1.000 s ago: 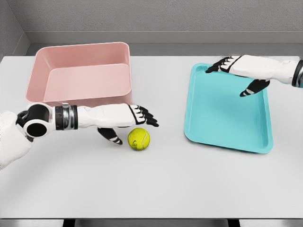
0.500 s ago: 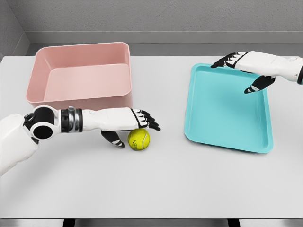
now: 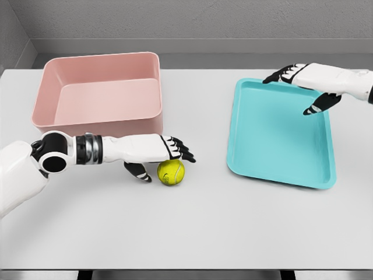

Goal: Put the tennis from the blue tray into the pink basket with both arms

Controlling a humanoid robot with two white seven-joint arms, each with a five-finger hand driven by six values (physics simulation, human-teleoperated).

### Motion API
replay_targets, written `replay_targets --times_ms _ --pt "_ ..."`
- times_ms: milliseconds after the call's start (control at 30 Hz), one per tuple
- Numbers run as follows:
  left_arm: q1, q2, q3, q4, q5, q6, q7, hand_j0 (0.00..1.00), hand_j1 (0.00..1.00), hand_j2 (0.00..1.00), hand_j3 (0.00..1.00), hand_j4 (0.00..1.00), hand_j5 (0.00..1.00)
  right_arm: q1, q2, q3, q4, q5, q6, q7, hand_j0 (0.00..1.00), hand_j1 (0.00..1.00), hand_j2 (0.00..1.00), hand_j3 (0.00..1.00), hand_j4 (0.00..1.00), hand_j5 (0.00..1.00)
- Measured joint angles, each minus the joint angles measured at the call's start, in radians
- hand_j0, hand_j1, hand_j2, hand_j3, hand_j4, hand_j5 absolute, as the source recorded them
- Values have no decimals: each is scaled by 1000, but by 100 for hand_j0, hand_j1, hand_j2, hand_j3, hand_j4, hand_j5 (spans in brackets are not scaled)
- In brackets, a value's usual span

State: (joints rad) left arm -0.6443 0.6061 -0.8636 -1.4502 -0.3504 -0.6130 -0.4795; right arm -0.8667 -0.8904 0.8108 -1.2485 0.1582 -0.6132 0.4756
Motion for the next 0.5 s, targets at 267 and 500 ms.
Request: replay_targets --times_ms 267,500 --pt "2 -6 -1 -9 -7 0 0 100 100 100 100 100 100 0 -1 0 1 0 0 0 100 100 100 100 100 100" --pt "3 -15 -1 -10 -6 0 2 100 100 100 100 100 100 0 -1 0 8 0 0 0 100 100 100 100 100 100"
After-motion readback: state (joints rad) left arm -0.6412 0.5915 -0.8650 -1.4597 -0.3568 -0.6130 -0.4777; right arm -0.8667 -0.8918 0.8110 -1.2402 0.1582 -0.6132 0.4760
